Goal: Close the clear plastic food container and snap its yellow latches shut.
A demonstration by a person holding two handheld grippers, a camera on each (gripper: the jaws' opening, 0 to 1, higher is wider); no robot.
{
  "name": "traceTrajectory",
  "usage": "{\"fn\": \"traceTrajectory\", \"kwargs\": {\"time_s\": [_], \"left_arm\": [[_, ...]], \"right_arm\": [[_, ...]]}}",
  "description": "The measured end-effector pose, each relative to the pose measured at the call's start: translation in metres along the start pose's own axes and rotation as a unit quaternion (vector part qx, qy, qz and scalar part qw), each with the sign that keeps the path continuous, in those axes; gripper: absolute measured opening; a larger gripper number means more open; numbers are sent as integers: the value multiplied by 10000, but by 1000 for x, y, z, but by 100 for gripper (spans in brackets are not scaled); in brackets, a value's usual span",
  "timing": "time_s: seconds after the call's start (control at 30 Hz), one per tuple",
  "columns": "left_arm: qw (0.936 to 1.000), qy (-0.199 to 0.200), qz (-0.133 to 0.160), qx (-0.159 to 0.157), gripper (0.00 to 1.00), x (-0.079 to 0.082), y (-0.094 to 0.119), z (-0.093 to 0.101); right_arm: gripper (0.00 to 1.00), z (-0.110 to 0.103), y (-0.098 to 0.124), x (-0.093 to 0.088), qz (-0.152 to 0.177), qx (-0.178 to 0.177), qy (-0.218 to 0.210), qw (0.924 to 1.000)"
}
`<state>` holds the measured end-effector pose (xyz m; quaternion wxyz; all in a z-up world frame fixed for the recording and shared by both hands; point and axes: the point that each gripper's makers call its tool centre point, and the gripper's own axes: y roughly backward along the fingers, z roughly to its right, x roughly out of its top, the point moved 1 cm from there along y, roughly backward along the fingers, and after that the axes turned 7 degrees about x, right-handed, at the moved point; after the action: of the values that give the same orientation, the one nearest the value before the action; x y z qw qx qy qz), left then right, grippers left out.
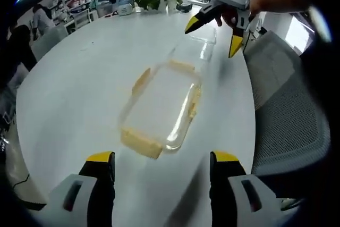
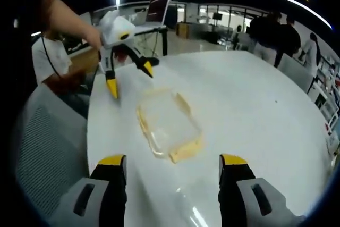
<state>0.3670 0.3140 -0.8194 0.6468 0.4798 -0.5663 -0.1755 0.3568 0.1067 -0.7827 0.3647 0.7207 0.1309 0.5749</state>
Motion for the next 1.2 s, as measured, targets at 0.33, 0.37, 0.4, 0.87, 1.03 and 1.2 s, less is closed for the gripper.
{"fn": "traceTrajectory", "kwargs": {"time_s": [0.33, 0.37, 0.4, 0.87, 1.03, 1.2], "left_arm": [[9996, -209, -168, -117, 73, -7, -5, 0], [9995, -212, -176, -132, 73, -7, -5, 0], [9995, -215, -183, -145, 73, -7, -6, 0], [9946, -805, -465, -465, 72, -8, -14, -10], [9926, -946, -533, -546, 71, -7, -14, -15], [9906, -1059, -606, -612, 71, -9, -16, -15]], "right_arm": [[69, 3, -8, 1, -125, 159, 79, 9998], [69, 3, -9, 1, -143, 170, 102, 9997], [69, 4, -10, 1, -152, 178, 110, 9997], [68, 11, -22, 2, -433, 411, 288, 9978], [65, 13, -28, 1, -541, 495, 350, 9967], [66, 14, -29, -1, -610, 534, 370, 9960]]}}
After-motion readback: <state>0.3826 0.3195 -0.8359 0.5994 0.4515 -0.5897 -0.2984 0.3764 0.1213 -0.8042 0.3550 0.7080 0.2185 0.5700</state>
